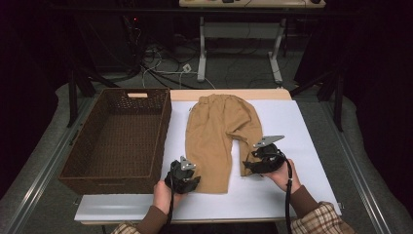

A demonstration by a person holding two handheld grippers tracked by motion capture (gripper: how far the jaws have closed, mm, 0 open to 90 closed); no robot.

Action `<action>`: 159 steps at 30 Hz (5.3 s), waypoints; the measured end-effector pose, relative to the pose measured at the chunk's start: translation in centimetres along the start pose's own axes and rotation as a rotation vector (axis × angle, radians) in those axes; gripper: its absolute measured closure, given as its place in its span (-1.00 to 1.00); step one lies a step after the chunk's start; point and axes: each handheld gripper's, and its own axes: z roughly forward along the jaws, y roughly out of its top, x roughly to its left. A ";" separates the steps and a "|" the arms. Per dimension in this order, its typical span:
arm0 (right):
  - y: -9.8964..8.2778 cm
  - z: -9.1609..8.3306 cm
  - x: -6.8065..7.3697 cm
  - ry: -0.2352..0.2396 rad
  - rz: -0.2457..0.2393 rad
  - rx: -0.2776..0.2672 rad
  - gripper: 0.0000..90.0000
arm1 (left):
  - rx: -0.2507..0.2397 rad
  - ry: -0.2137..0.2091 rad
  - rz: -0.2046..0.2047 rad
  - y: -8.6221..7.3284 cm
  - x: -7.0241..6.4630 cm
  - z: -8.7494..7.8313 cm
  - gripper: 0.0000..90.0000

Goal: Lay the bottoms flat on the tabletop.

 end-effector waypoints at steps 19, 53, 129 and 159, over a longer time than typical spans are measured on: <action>-0.9 1.9 0.3 -0.020 -0.030 0.160 0.93 | -0.068 -0.058 0.005 0.2 -0.6 -0.3 0.96; 2.6 2.8 5.7 0.117 -0.163 0.066 -0.50 | -0.052 -0.060 0.046 1.1 -1.6 1.5 0.94; 2.1 1.3 -0.1 -0.090 -0.139 0.009 0.48 | -0.048 -0.078 0.083 1.4 -0.8 0.4 -0.56; -2.3 -0.7 -6.3 -0.201 0.091 0.085 0.34 | -0.074 -0.080 0.097 1.4 -0.9 0.1 -0.66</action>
